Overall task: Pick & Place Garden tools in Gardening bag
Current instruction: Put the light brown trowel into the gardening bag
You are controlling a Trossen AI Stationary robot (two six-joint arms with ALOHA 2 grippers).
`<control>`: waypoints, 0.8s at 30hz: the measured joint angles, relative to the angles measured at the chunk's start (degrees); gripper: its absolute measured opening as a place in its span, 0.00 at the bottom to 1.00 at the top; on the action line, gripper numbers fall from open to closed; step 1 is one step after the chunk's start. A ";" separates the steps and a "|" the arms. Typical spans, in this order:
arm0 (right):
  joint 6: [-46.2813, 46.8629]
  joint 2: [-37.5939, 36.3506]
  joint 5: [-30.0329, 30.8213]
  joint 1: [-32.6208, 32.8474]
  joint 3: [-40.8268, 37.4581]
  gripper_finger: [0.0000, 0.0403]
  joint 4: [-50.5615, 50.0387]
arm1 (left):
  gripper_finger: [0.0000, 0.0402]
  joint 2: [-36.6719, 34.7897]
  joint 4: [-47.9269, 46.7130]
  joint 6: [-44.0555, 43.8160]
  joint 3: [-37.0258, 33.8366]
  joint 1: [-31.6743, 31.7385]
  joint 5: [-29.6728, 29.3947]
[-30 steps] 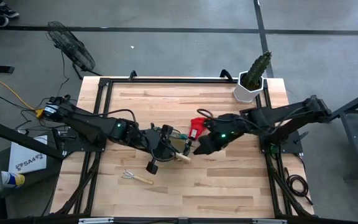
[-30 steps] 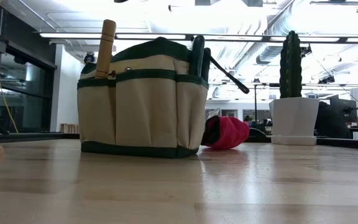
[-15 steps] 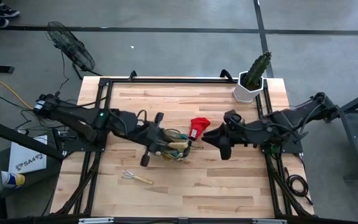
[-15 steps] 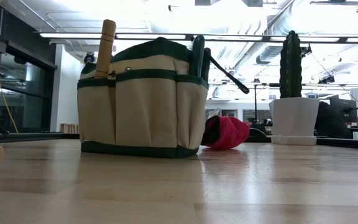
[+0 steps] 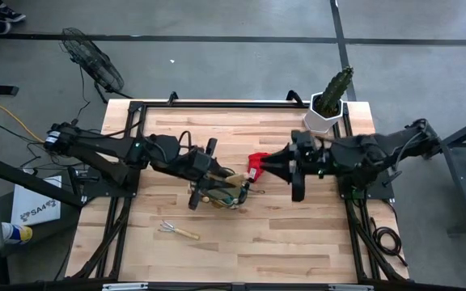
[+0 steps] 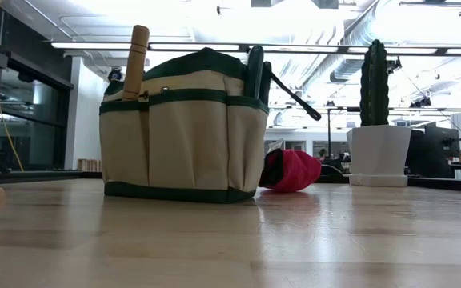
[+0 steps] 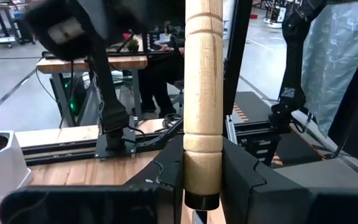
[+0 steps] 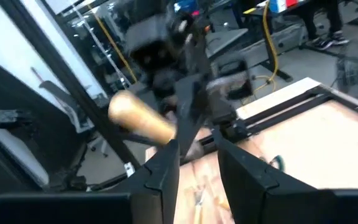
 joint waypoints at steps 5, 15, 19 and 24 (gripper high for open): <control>-2.96 -0.02 0.18 -0.54 7.10 0.23 -9.00 | 0.15 0.06 0.08 -0.21 0.00 -0.01 -1.70; -12.76 4.31 -2.89 -0.75 19.37 0.22 -23.22 | 0.15 2.18 5.44 -0.48 0.02 0.02 -5.31; -15.24 6.80 -5.64 -1.66 21.60 0.22 -26.30 | 0.15 4.47 9.00 -0.51 0.02 0.02 -6.37; -16.56 7.51 -9.83 -2.55 22.73 0.26 -27.98 | 0.15 6.49 10.93 -1.95 -0.01 0.04 -9.20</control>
